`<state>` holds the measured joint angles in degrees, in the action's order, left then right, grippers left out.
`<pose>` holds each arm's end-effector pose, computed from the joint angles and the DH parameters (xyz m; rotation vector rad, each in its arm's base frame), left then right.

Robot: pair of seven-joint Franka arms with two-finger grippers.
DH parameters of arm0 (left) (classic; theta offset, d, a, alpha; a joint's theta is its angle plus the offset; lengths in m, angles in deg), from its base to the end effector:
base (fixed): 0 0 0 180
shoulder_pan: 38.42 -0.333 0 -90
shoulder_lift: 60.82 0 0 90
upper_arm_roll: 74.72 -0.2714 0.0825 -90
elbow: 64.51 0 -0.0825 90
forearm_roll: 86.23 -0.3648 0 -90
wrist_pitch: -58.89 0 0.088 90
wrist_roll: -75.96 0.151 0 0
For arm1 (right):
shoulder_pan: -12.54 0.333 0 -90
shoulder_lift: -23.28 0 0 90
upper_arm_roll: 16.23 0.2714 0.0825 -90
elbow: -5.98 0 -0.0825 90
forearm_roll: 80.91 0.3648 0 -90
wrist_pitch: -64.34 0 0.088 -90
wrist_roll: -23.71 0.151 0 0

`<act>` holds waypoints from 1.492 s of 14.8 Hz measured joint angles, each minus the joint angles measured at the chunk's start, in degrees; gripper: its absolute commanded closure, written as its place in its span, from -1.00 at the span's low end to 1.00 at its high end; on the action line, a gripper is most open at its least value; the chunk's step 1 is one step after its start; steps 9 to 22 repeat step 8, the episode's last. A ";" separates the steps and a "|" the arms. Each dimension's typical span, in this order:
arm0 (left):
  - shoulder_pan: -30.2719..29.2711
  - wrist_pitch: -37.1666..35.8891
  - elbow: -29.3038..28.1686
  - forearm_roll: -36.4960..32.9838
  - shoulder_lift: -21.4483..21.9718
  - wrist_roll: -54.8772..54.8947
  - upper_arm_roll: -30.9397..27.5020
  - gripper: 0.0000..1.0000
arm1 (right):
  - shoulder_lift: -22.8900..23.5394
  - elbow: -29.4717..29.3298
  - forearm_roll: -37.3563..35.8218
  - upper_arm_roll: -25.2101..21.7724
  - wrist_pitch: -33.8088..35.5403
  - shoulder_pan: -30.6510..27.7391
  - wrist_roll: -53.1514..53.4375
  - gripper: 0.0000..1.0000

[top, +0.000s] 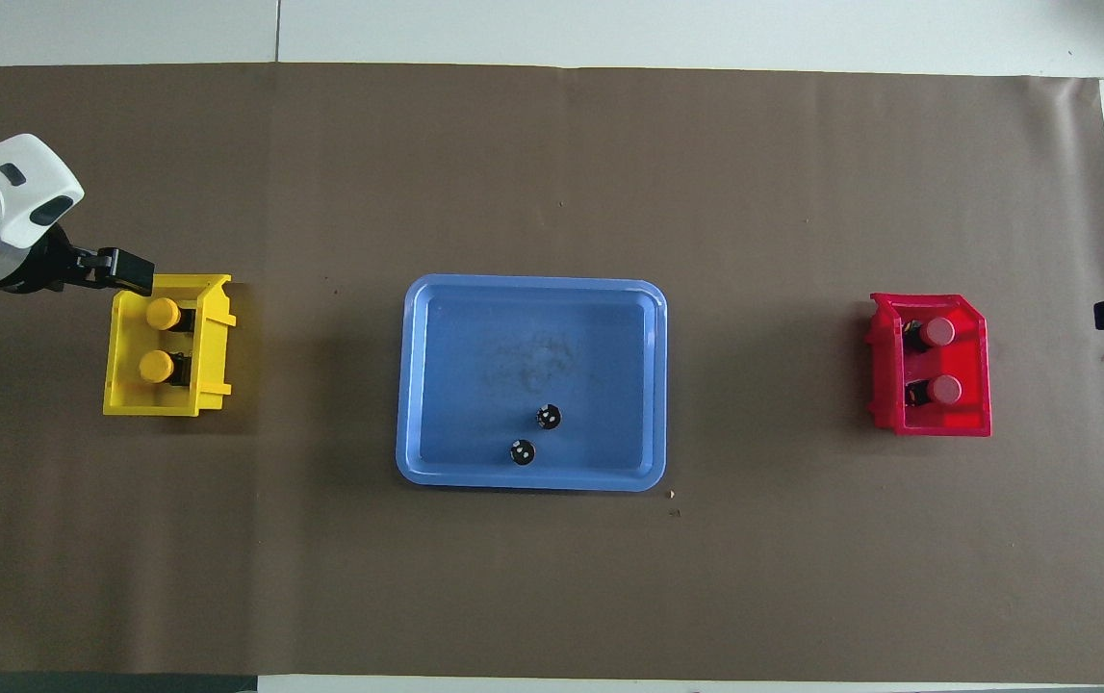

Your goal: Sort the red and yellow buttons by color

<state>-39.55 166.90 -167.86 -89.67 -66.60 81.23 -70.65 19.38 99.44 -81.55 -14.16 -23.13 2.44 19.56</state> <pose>0.5658 -0.0214 0.4007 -3.0819 0.2504 0.0313 0.5053 -0.0726 0.5406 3.1295 -0.1067 -0.0591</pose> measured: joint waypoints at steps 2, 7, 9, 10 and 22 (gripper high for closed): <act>0.07 -4.23 3.91 1.90 1.93 0.39 0.37 -1.00 | 0.00 0.00 0.00 0.02 -0.01 0.00 0.00 -0.99; 0.08 -14.09 10.03 4.27 5.24 0.50 0.49 -1.00 | 0.00 0.00 0.00 0.10 -0.01 0.00 0.00 -0.99; 0.08 -15.53 11.21 4.30 5.26 0.51 0.50 -1.00 | 0.00 0.00 0.00 0.14 -0.01 0.01 0.00 -0.99; 0.08 -15.53 11.21 4.30 5.26 0.51 0.50 -1.00 | 0.00 0.00 0.00 0.14 -0.01 0.01 0.00 -0.99; 0.08 -15.53 11.21 4.30 5.26 0.51 0.50 -1.00 | 0.00 0.00 0.00 0.14 -0.01 0.01 0.00 -0.99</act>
